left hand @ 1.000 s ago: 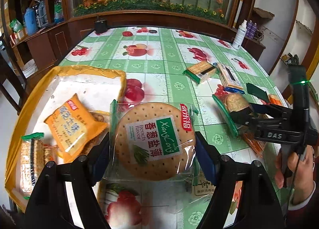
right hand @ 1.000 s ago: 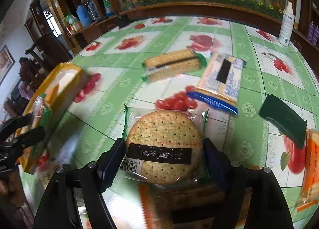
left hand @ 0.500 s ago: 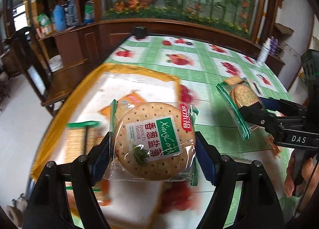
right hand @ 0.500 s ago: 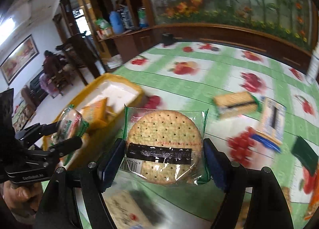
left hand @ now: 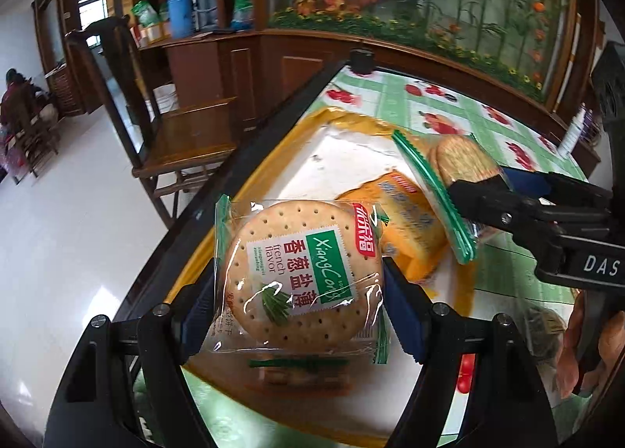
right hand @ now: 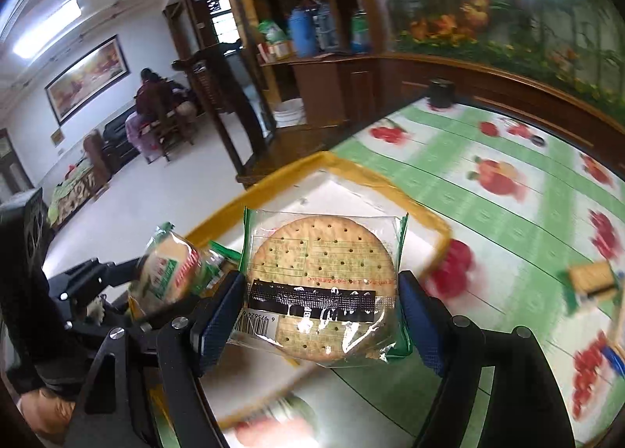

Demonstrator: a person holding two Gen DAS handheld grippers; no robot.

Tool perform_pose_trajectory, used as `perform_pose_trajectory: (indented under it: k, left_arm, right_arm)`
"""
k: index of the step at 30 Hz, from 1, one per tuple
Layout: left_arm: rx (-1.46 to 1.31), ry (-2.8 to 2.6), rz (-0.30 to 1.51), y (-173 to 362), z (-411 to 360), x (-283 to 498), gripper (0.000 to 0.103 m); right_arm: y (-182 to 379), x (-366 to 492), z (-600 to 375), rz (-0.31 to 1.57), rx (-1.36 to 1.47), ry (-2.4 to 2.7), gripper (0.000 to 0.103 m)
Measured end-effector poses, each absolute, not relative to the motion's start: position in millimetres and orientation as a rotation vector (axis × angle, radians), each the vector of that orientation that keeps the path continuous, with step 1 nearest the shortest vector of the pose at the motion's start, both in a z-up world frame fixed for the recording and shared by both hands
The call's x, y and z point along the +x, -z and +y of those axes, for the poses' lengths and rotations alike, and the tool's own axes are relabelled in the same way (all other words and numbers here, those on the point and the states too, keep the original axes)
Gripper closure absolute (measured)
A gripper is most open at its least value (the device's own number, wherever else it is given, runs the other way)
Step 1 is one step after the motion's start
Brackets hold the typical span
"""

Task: Organize snacks
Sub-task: 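Lower both held round cracker packs into the white tray and open both grippers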

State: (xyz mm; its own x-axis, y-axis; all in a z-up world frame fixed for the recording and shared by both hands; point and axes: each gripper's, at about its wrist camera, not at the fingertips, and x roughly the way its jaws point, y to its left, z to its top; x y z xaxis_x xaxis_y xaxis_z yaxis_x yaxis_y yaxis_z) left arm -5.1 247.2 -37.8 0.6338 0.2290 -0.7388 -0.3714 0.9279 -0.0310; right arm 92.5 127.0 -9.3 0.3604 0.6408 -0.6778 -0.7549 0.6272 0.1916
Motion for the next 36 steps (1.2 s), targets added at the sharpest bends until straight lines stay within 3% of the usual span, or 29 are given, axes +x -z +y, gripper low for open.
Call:
perform_pose_trajectory:
  k: [8,16,19,36]
  left_arm:
    - [-0.205,-0.377,0.827,45,262,-9,0.024]
    - [-0.243,-0.408,0.851,46,268,-10,0.02]
    - [-0.24,-0.413,0.834,42,263,-14,0.019]
    - [-0.139,-0.379,0.713,6,217,-26,0.019]
  right_arm:
    - [23,98,163,0.822,-0.185,-0.916,0.023]
    - [35,104,168,0.862,-0.179,-0.898,0.015]
    - [30,103,158,0.841,-0.164,-0.879,0.005]
    - [1,78,46,0.764,-0.041,-0.778,0.001]
